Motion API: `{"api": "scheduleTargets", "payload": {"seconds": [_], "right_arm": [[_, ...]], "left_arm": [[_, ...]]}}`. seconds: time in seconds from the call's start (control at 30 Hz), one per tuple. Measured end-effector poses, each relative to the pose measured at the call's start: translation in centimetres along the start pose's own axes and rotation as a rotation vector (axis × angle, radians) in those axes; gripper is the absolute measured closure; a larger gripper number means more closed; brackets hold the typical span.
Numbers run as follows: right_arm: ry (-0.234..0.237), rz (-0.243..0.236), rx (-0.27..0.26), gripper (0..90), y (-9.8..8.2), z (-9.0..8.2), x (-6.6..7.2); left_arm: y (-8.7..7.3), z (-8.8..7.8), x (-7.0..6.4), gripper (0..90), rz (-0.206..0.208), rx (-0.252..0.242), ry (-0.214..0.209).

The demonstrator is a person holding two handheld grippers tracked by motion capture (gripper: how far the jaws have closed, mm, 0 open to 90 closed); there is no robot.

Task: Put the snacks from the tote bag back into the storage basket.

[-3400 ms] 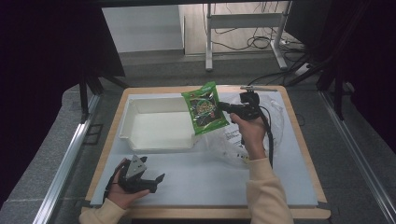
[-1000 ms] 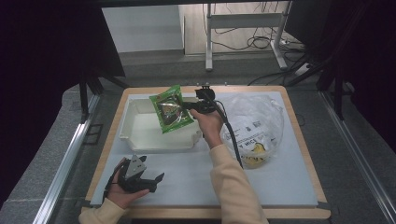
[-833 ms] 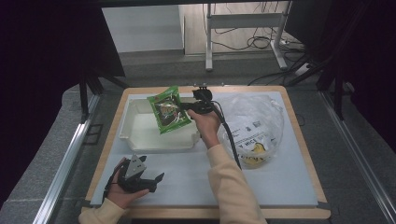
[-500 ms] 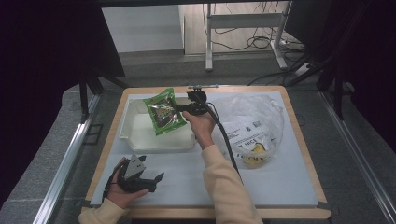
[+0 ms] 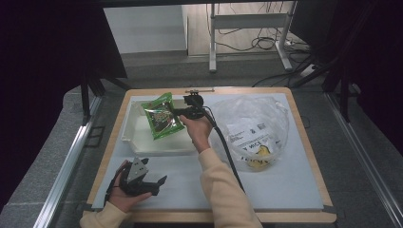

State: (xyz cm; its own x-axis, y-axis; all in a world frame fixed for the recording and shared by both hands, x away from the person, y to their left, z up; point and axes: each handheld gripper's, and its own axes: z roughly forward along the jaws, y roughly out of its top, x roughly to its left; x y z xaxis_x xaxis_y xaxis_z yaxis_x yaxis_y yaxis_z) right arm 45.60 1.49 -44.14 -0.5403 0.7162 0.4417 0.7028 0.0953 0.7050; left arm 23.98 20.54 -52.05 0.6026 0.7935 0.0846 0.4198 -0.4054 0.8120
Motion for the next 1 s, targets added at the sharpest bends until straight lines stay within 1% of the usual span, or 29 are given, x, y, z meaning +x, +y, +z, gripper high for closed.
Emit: {"api": "scheduleTargets", "payload": {"seconds": [0.47, 0.67, 0.77, 0.9, 1.0], "right_arm": [[-0.018, 0.011, 0.020, 89.9, -0.6, 2.1, 0.4], [-0.030, 0.019, 0.017, 90.0, -0.7, 2.6, 0.5], [-0.037, 0.024, 0.025, 89.9, -0.8, 2.9, 0.6], [-0.048, 0.039, 0.036, 89.9, -1.3, 3.8, 1.0], [-0.055, 0.039, 0.037, 89.9, -1.4, 4.3, 1.5]], "left_arm": [[0.0, 0.0, 0.0, 9.5, 0.001, -0.002, 0.000], [0.0, -0.1, 0.0, 9.5, 0.003, -0.002, -0.001], [0.0, -0.1, 0.0, 9.5, 0.000, -0.005, -0.004], [0.1, -0.3, 0.1, 9.6, 0.000, -0.015, -0.004], [0.2, -0.4, -0.1, 9.5, 0.014, -0.021, 0.005]]}}
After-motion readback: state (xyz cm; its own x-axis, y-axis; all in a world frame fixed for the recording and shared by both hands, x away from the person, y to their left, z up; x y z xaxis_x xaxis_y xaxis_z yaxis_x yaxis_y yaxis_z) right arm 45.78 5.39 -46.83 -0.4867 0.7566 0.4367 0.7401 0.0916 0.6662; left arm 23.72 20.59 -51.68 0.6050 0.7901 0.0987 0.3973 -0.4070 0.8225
